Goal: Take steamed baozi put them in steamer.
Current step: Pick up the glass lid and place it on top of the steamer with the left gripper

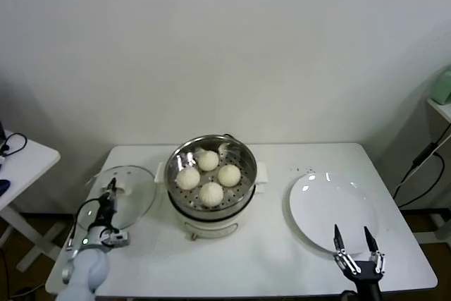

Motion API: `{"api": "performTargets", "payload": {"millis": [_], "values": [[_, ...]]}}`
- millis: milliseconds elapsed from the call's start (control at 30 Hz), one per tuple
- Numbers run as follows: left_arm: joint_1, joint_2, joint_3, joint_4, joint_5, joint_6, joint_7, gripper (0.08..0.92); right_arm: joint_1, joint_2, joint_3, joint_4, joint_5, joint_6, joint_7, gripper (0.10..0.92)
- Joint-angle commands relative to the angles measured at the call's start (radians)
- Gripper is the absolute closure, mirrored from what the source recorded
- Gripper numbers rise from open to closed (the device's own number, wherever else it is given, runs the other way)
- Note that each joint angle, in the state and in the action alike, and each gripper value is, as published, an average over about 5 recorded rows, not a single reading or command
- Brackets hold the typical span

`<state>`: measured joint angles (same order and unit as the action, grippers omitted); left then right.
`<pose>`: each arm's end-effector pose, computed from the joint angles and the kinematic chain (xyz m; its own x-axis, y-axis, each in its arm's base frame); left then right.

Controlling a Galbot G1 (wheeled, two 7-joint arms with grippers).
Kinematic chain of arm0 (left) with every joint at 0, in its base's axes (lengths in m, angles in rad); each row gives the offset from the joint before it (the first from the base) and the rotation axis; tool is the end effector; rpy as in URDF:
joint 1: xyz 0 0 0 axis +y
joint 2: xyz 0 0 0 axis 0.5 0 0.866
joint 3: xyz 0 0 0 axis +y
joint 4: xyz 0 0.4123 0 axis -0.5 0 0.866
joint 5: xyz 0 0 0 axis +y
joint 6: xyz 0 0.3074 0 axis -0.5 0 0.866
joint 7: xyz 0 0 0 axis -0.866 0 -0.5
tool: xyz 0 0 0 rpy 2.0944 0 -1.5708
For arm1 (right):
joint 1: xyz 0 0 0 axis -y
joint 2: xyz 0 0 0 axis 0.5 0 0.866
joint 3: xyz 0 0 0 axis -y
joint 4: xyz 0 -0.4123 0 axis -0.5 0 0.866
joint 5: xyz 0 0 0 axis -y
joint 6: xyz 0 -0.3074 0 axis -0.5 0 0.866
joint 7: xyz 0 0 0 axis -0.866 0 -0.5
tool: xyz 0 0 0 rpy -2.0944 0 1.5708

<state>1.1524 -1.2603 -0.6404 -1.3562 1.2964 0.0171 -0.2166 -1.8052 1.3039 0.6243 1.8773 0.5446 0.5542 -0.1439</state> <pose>0.2500 0.1793 -0.4731 -0.9814 -0.1841 0.0551 0.0651 -0.0491 0.9967 0.0052 -0.1127 -0.4187 -0.9909 0.0062 -0.1341 -0.0224 0.9773 0.2107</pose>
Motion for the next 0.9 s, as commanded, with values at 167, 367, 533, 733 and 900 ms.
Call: {"api": "performTargets", "payload": {"millis": [167,367,533,733,900], "values": [[0.103,0.070,-0.008,-0.311,-0.149,0.133,0.097,0.858,-0.006,-0.006,-0.001,-0.015,-0.038,-0.041,0.034,0.203],[0.105,0.096,-0.001,-0.389,-0.170,0.168,0.131,0.858,-0.010,-0.008,-0.001,-0.017,-0.044,-0.045,0.035,0.203],[0.087,0.120,0.013,-0.418,-0.180,0.202,0.159,0.858,-0.010,-0.010,-0.001,-0.015,-0.046,-0.052,0.036,0.203],[0.061,0.168,0.038,-0.452,-0.231,0.241,0.207,0.858,-0.010,-0.013,-0.001,-0.014,-0.048,-0.058,0.037,0.203],[0.061,0.209,0.104,-0.524,-0.308,0.319,0.257,0.858,-0.010,-0.012,-0.002,-0.014,-0.051,-0.060,0.036,0.203]]}}
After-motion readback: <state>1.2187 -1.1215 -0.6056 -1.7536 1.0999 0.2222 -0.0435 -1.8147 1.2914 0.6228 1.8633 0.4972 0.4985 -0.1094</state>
